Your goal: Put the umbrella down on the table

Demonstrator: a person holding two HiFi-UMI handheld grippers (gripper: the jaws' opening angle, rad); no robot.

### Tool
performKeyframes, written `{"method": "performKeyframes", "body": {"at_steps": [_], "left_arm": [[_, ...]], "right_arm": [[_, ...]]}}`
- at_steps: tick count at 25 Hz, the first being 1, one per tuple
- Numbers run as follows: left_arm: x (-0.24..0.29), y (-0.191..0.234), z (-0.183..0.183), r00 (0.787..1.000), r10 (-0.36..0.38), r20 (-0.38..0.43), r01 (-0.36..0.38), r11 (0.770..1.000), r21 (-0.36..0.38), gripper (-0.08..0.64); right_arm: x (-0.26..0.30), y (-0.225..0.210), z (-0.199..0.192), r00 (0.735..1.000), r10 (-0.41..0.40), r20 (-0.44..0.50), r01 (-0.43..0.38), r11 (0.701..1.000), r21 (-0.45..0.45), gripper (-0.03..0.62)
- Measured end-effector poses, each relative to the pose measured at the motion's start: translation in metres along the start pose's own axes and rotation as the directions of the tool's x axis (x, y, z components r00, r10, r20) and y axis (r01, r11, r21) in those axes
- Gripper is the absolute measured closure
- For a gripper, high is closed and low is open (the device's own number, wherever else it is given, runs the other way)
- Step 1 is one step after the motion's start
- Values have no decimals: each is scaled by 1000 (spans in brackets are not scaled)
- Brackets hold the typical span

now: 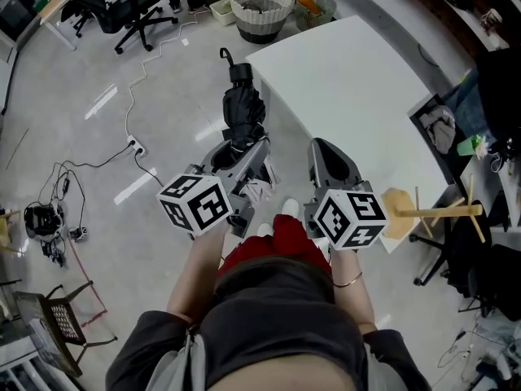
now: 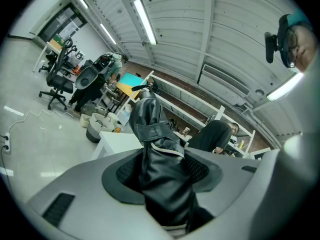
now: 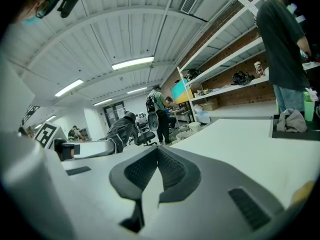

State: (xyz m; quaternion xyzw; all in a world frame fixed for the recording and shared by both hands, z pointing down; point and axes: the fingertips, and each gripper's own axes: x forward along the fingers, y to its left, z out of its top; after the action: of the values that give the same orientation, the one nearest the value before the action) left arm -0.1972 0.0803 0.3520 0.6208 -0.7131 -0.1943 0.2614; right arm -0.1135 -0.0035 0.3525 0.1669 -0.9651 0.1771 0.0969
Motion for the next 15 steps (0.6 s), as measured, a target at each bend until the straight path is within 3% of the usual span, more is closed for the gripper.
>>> {"method": "performKeyframes", "body": {"at_steps": [15], "left_arm": [[69, 28, 16, 998, -13, -65, 14, 1000, 19, 345]], "right_arm": [[44, -45, 0, 997, -72, -19, 73, 995, 60, 574]]}}
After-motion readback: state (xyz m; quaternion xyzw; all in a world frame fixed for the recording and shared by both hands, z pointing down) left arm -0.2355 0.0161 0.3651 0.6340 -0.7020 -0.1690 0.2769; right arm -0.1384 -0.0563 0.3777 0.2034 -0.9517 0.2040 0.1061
